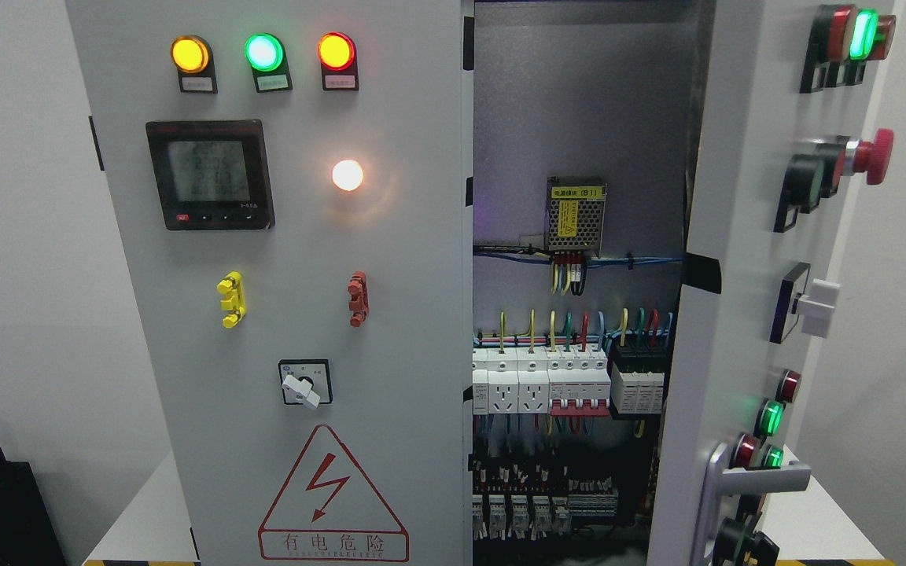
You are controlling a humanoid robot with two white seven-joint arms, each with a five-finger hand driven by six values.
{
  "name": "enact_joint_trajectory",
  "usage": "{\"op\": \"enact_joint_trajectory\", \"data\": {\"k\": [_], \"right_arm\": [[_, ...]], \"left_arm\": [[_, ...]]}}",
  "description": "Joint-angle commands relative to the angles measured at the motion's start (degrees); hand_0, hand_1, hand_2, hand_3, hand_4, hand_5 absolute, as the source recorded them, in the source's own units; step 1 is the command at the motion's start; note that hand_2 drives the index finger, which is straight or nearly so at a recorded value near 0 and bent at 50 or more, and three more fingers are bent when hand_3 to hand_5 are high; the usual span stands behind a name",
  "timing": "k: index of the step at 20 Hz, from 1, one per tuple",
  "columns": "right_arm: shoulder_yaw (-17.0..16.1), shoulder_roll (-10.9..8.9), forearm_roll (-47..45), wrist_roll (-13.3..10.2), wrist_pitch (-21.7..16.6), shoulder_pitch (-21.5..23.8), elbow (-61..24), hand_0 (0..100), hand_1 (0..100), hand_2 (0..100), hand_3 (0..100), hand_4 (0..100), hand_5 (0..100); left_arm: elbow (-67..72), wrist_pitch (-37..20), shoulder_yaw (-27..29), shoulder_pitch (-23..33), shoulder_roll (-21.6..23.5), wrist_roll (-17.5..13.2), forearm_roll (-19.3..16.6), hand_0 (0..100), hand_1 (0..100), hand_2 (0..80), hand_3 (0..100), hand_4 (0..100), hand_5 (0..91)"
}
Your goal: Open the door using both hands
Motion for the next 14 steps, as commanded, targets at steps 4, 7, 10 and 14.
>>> {"op": "enact_joint_trajectory", "data": {"k": [4,7,10,14], "right_arm": [[0.1,0.05,0.0,-0.1,0.0,0.0,0.0,11,0,0,0,0,0],[0.1,-0.04,0.0,-0.1,0.0,0.0,0.0,11,0,0,0,0,0],[0.0,0.05,0.0,-0.1,0.0,0.0,0.0,11,0,0,0,0,0],[0.1,0.05,0.0,-0.1,0.0,0.0,0.0,11,0,0,0,0,0]], "left_arm": [[0.0,0.1,-1.6,0.0,-1.9,-5.8,0.1,0,0,0.0,0,3,0.0],[0.0,0.0,-1.6,-0.3,-1.9,-6.1,0.1,0,0,0.0,0,3,0.0],[-1.0,0.1,-4.5,-0.5,-1.8,-6.4,0.1,0,0,0.0,0,3,0.0],[-22.7,2.2,-11.2,8.2,-0.4,-6.1,4.7,0,0,0.0,0,3,0.0]]}}
